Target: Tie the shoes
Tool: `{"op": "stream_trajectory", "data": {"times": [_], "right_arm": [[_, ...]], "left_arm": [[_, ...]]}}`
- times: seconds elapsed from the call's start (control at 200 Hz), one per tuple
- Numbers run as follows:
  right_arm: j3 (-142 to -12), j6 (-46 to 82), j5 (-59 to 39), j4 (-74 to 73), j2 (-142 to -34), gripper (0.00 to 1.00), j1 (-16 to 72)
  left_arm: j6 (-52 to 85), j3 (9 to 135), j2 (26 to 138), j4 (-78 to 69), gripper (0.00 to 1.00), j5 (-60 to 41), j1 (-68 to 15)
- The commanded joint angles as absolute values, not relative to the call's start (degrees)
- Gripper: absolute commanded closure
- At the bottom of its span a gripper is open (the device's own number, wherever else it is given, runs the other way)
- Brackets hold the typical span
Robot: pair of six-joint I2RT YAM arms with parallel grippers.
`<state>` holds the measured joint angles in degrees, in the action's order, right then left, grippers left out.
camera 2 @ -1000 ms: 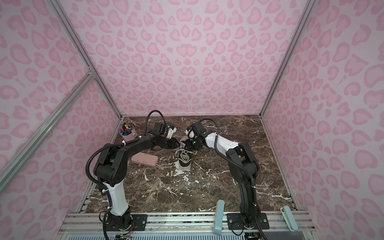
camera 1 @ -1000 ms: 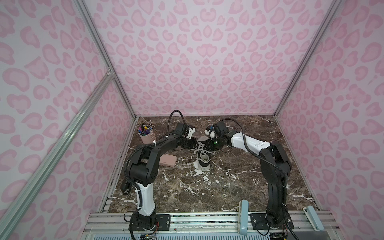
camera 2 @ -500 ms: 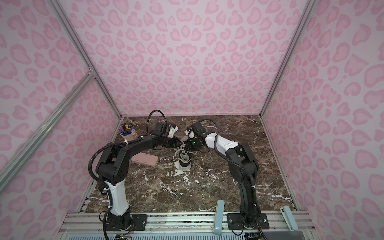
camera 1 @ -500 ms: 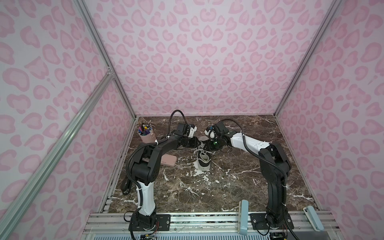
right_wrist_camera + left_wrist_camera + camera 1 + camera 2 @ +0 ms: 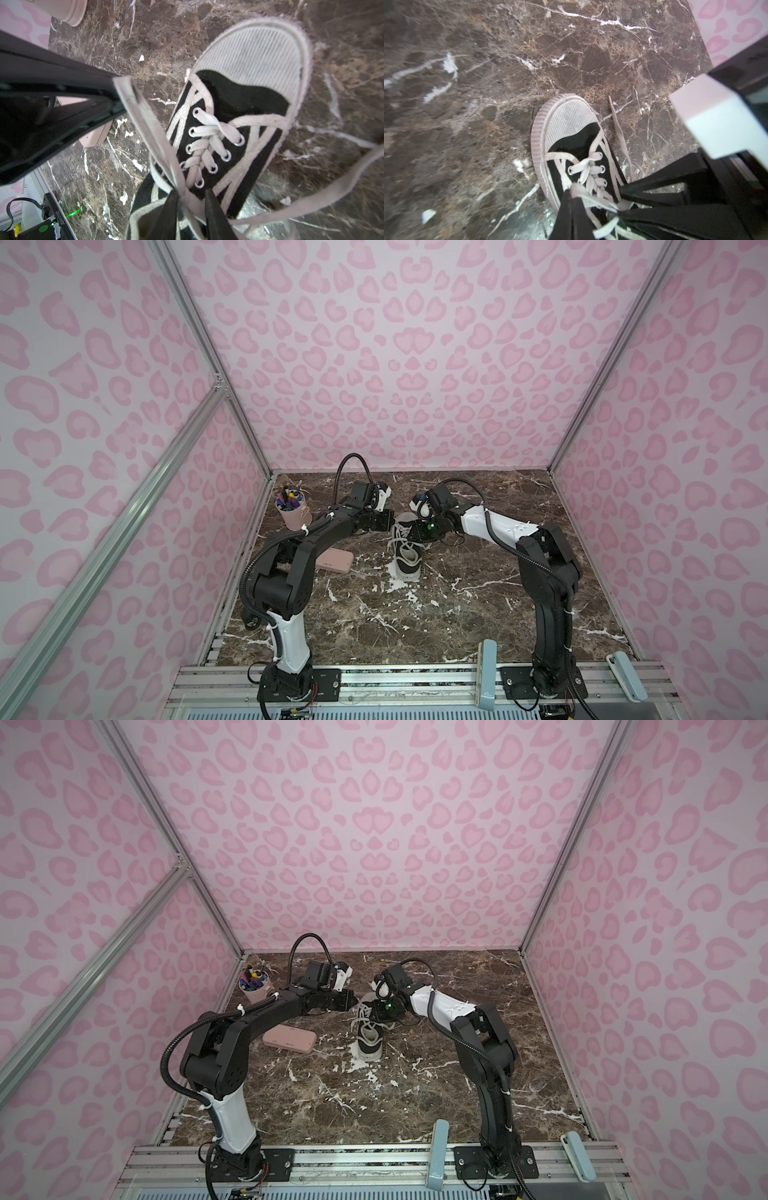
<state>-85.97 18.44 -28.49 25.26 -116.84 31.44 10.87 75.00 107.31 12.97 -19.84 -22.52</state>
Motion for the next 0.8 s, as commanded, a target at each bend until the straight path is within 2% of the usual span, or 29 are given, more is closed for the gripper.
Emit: {"op": "stream_trajectory", "data": {"times": [0.0, 0.795], "right_arm": [[-85.78, 18.37, -27.34, 25.67, -117.69, 0.75, 31.46], [-86.91, 17.71, -26.74, 27.42, -119.09, 0.75, 31.58]], "left_arm": [[6.05, 75.58, 106.26, 19.43, 0.96, -12.84, -22.59], [0.35, 80.24, 108.54, 31.38, 0.96, 7.76, -25.60]]}}
